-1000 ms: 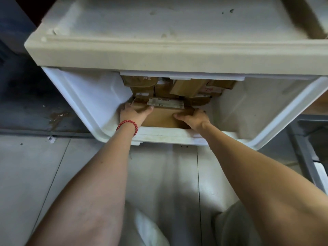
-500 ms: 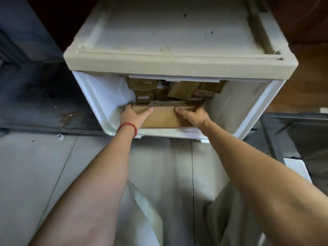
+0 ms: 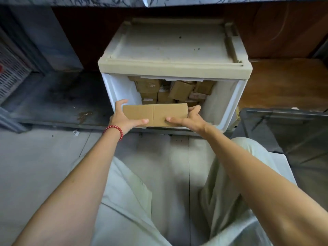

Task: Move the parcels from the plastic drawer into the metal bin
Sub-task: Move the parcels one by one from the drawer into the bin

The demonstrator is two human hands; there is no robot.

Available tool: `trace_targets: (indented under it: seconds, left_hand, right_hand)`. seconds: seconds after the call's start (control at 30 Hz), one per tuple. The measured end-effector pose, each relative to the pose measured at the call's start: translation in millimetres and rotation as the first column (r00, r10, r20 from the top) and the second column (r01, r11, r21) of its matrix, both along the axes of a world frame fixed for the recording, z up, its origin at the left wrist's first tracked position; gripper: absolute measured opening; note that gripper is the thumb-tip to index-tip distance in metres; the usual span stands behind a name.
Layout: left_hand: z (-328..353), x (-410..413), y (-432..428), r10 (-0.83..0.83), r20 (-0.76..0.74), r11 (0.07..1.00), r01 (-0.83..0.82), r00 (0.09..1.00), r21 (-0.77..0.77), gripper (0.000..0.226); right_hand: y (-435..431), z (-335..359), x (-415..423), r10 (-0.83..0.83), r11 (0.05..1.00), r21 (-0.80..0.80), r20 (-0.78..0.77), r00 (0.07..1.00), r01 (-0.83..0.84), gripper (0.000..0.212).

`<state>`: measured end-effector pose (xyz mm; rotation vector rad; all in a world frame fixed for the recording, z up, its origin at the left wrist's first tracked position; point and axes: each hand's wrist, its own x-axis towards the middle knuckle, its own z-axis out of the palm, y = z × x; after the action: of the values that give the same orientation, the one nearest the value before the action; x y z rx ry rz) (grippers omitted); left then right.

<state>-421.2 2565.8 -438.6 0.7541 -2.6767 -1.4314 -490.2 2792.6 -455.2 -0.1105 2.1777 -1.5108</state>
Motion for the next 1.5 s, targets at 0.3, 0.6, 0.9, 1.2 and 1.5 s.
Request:
trace_targets:
  seconds: [0.3, 0.6, 0.9, 1.2, 1.5]
  left_hand:
    - [16, 66, -23, -0.042, -0.035, 0.999, 0.041, 0.999, -0.022, 0.103]
    - [18, 85, -30, 0.161, -0.129, 0.984, -0.148, 0.979, 0.1, 0.081]
    - [17, 66, -24, 0.264, -0.15, 0.924, -0.205, 0.953, 0.323, 0.034]
    - [17, 62, -18, 0.21, -0.137, 0.913, -0.145, 0.968, 0.381, 0.051]
    - [25, 67, -7, 0.081, -0.128, 0.947, -0.036, 0.988, 0.318, 0.063]
  right_hand:
    - [-6, 19, 42, 0.082, 0.993, -0.087, -0.051, 0.995, -0.086, 0.087]
    - [-3, 19, 60, 0.085, 0.983, -0.158, -0.054, 0.995, -0.093, 0.085]
    - [-2, 8, 52, -0.053, 0.987, -0.157, -0.125, 0.991, 0.033, 0.085]
    - [5, 1, 41, -0.21, 0.965, -0.189, -0.159, 0.965, 0.179, 0.07]
    - [0, -6, 37, -0.336, 0.936, -0.137, -0.087, 0.938, 0.323, 0.061]
